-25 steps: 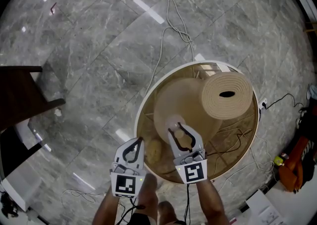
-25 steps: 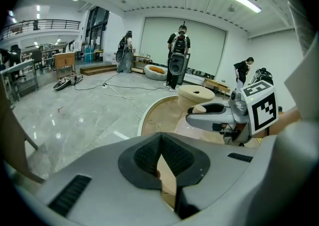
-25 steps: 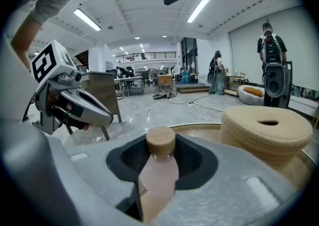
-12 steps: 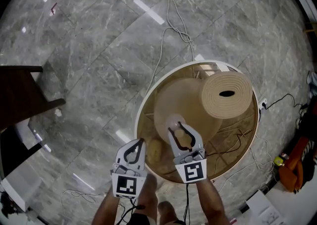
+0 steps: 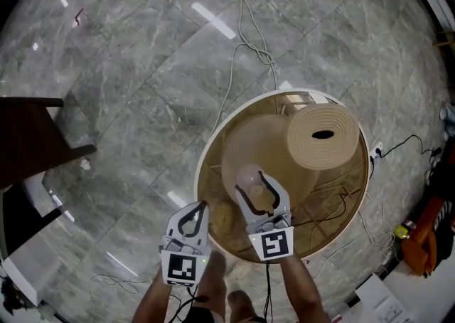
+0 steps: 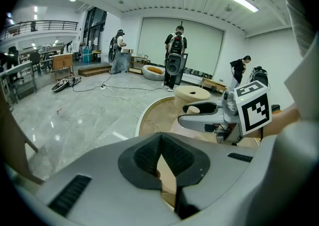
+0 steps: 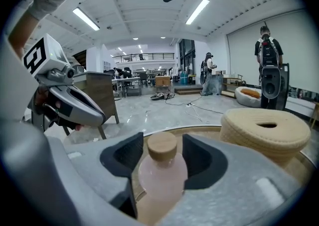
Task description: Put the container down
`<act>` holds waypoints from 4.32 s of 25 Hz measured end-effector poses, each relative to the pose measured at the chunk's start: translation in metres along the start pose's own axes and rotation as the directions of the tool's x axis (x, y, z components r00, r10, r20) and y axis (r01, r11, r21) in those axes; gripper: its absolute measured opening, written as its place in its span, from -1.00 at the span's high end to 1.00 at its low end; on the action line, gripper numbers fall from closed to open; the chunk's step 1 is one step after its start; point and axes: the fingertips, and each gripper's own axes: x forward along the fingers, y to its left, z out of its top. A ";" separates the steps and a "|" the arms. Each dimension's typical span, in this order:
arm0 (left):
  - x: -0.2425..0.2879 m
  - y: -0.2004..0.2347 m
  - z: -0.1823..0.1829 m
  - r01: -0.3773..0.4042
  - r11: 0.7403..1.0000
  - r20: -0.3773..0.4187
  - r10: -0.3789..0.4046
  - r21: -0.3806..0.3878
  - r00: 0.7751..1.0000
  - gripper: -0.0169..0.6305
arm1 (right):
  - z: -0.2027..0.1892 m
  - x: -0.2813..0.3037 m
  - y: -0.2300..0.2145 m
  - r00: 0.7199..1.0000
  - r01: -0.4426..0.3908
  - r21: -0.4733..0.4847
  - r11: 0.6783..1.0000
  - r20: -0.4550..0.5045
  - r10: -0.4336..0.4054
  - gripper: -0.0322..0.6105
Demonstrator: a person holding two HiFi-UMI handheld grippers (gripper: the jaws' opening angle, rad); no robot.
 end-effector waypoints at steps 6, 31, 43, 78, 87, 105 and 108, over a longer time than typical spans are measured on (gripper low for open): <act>-0.005 -0.003 -0.001 0.016 0.995 0.012 -0.018 0.097 1.000 0.90 | 0.008 -0.005 0.001 1.000 -0.003 0.004 1.000 0.011 0.003 0.14; -0.133 -0.072 0.085 -0.036 0.979 0.174 0.000 0.202 0.985 0.90 | 0.121 -0.147 0.033 0.992 0.028 0.020 0.999 0.122 -0.030 0.36; -0.222 -0.138 0.124 -0.058 0.963 0.259 -0.013 0.264 0.966 0.90 | 0.180 -0.263 0.052 0.976 0.099 0.017 0.995 0.194 -0.101 0.66; -0.581 -0.354 0.120 -0.131 0.947 0.494 -0.033 0.294 0.869 0.90 | 0.252 -0.700 0.185 0.864 0.329 0.024 0.944 0.395 -0.312 0.90; -0.612 -0.383 0.067 -0.147 0.954 0.482 0.003 0.261 0.876 0.90 | 0.215 -0.756 0.202 0.861 0.331 0.072 0.941 0.386 -0.332 0.90; -0.613 -0.386 0.078 -0.177 0.949 0.501 0.023 0.260 0.865 0.90 | 0.215 -0.754 0.202 0.871 0.323 0.035 0.946 0.381 -0.311 0.90; -0.612 -0.383 0.078 -0.178 0.950 0.494 0.030 0.255 0.869 0.90 | 0.215 -0.753 0.202 0.873 0.320 0.037 0.947 0.377 -0.310 0.90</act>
